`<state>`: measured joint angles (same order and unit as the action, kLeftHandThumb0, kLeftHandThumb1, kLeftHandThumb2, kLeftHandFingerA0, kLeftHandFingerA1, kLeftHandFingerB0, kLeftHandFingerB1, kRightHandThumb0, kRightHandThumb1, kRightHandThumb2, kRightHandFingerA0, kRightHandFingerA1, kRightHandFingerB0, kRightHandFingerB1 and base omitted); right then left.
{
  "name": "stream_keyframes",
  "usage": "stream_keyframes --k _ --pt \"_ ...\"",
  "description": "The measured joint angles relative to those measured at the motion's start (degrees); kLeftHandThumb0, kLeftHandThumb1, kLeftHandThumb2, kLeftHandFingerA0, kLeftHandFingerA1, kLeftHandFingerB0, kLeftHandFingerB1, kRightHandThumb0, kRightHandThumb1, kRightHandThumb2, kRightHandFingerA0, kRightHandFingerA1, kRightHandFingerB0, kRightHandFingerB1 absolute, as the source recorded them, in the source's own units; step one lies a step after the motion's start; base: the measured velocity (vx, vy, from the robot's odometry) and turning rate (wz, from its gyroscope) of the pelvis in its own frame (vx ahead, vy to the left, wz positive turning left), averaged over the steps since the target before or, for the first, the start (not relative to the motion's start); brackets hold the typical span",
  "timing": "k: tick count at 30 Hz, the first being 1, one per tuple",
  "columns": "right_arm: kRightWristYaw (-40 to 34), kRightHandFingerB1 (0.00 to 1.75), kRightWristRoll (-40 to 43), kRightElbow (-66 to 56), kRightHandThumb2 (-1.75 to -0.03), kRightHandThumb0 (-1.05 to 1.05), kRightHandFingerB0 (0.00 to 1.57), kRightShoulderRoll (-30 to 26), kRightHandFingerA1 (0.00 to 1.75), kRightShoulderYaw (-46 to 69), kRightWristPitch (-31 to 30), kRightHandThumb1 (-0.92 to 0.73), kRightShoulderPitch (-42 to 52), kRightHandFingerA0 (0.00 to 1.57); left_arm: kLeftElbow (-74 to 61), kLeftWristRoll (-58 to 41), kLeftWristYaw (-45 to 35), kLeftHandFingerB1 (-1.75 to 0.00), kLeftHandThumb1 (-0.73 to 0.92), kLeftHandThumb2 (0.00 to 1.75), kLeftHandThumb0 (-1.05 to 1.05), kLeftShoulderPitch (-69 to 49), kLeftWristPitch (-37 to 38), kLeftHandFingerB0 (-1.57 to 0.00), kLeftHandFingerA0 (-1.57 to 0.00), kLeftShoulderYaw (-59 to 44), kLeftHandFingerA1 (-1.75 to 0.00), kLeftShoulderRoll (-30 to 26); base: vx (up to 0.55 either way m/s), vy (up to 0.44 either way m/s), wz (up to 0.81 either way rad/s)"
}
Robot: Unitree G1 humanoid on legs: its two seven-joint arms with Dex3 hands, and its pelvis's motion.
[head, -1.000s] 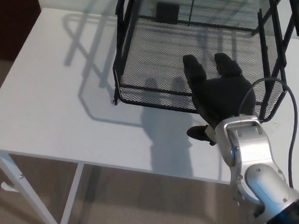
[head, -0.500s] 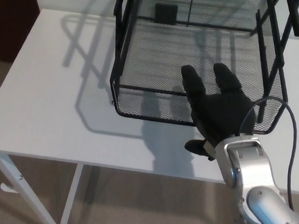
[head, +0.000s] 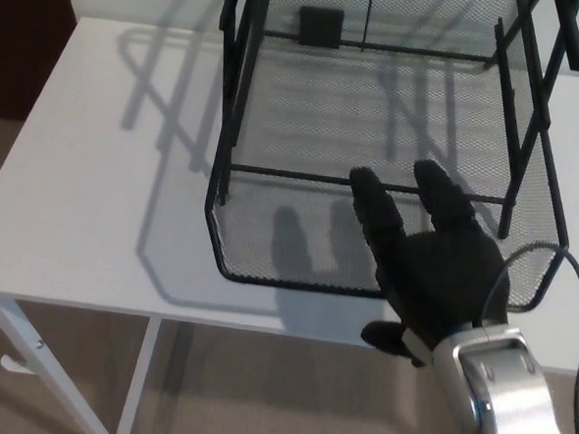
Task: The robot walks towards a file tray kept in the middle of a desk and uses its right hand to grab a tray and pulls it out towards itself
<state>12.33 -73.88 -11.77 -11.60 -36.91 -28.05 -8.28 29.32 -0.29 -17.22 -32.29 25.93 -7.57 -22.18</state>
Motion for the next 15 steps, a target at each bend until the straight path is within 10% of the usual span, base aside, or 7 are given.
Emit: stream_keyframes --k 15 --pt "0.7 0.03 -3.7 -10.6 -0.83 -0.80 0.00 -1.8 0.02 -0.7 1.2 -0.50 10.0 0.00 0.4 -0.1 -0.2 -0.41 0.32 0.62 -0.46 0.0 0.0 -0.36 -0.52 -0.2 -0.46 -0.1 0.00 0.000 0.00"
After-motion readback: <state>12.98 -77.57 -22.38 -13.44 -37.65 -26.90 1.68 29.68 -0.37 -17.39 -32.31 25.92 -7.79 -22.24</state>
